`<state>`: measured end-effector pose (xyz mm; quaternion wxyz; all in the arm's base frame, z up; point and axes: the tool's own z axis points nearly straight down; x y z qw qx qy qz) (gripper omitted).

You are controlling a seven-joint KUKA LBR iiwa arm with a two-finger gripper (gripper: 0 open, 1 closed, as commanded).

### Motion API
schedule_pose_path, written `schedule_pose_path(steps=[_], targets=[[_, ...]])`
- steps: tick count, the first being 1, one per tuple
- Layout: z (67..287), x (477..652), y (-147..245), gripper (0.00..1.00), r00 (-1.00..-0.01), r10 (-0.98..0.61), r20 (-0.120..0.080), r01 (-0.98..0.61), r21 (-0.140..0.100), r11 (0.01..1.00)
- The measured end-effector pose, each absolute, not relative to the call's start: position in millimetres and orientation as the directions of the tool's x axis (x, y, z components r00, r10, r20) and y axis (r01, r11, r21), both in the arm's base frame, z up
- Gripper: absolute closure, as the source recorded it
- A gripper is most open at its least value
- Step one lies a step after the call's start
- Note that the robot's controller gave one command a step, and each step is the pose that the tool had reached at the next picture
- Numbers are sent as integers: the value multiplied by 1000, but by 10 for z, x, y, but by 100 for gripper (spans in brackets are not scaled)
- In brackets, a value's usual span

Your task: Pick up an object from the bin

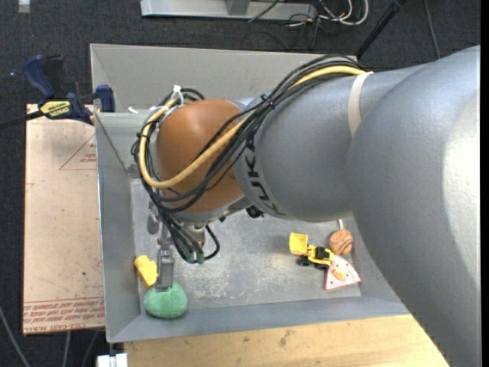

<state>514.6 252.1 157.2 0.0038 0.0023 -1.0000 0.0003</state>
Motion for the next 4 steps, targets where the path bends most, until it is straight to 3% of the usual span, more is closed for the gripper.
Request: schedule_pose_path(steps=[1,2,3,4], targets=[[1619,5168,2508,0,-1000,0,0,0,1,1000],[998,4883,2516,0,-999,-34,-5,-34,4,999],[812,4942,2491,100,-999,-46,-21,-46,9,999],[812,4942,2492,100,-999,-46,-21,-46,9,999]])
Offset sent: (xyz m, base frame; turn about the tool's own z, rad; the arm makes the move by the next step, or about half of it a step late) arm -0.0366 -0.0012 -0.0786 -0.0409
